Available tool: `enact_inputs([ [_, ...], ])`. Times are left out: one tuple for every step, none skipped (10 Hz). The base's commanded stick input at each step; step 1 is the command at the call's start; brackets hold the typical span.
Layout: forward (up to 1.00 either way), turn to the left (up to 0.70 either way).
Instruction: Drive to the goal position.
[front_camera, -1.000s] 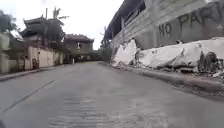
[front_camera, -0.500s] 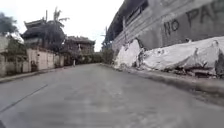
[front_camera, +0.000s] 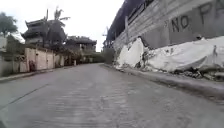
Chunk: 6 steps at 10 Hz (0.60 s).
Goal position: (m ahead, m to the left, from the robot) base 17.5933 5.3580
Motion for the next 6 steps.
enact_inputs([
  [1.00, 0.02],
  [1.00, 0.02],
  [1.00, 0.02],
  [1.00, 0.02],
  [1.00, 0.02],
  [1.00, 0.02],
])
